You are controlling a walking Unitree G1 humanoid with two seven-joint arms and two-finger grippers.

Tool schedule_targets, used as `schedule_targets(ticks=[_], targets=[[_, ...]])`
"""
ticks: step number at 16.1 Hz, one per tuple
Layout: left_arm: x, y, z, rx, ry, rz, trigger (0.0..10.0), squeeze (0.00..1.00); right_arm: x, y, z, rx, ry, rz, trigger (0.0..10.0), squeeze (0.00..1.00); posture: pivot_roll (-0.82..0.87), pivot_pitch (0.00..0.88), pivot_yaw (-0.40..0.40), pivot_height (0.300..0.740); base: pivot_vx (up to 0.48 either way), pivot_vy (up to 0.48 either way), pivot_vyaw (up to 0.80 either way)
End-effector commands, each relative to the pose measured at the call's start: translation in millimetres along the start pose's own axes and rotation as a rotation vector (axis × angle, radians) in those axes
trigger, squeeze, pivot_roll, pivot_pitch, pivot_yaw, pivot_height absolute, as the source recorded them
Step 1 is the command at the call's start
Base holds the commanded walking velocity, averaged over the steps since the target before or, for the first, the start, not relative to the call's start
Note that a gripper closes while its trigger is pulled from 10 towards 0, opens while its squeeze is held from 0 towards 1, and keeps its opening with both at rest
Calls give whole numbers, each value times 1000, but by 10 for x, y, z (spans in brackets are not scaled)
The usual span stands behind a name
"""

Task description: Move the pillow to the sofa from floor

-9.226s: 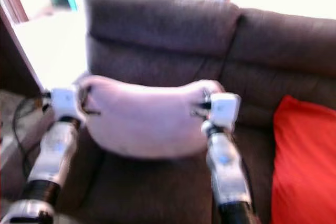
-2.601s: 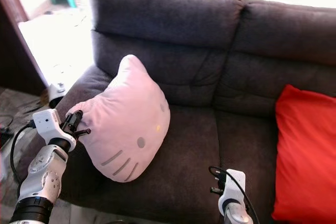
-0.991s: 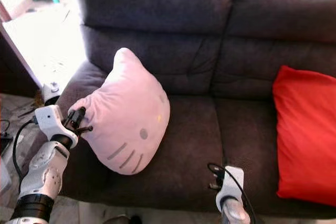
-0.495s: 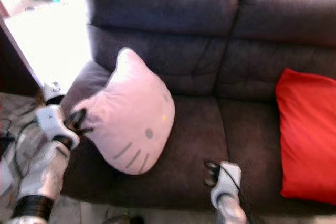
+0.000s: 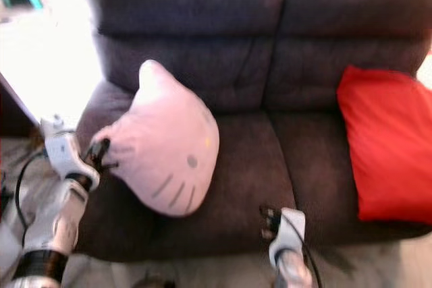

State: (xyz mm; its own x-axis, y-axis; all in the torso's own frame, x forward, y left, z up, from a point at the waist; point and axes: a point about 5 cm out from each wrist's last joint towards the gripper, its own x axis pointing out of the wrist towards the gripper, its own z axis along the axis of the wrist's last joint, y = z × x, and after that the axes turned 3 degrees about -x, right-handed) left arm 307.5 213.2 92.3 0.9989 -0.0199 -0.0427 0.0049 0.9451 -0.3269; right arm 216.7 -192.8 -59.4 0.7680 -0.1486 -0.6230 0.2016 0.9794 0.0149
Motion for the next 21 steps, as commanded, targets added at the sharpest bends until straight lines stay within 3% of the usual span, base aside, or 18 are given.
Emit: schedule_targets(ticks=[1, 5, 7, 10, 13, 17, 21], targets=[[23, -66, 52, 15, -16, -25, 10000, 0, -20, -81, -48, -1, 15, -20, 10000, 0, 90, 49, -30, 740, 0, 0, 0], [34, -168, 9, 48, 29, -86, 10000, 0, -24, -76, -65, 0, 23, -22, 10000, 0, 91, 51, -27, 740, 0, 0, 0], [-1, -31, -95, 134, 91, -18, 10000, 0, -27, -80, -74, 1, 27, -23, 10000, 0, 92, 54, -26, 740, 0, 0, 0], [-114, 126, -259, 176, 207, 23, 10000, 0, -30, -89, -81, 1, 29, -25, 10000, 0, 95, 57, -27, 740, 0, 0, 0], [-240, 119, -436, 219, 368, -96, 10000, 0, -33, -95, -83, -2, 26, -23, 10000, 0, 100, 60, -31, 740, 0, 0, 0], [-325, -35, -533, 239, 464, -287, 10000, 0, -23, -75, -54, -5, 15, -19, 10000, 0, 95, 61, -32, 740, 0, 0, 0], [-350, -18, -535, 253, 484, -293, 10000, 0, -17, -83, -38, -7, 12, -21, 10000, 0, 97, 62, -34, 740, 0, 0, 0]])
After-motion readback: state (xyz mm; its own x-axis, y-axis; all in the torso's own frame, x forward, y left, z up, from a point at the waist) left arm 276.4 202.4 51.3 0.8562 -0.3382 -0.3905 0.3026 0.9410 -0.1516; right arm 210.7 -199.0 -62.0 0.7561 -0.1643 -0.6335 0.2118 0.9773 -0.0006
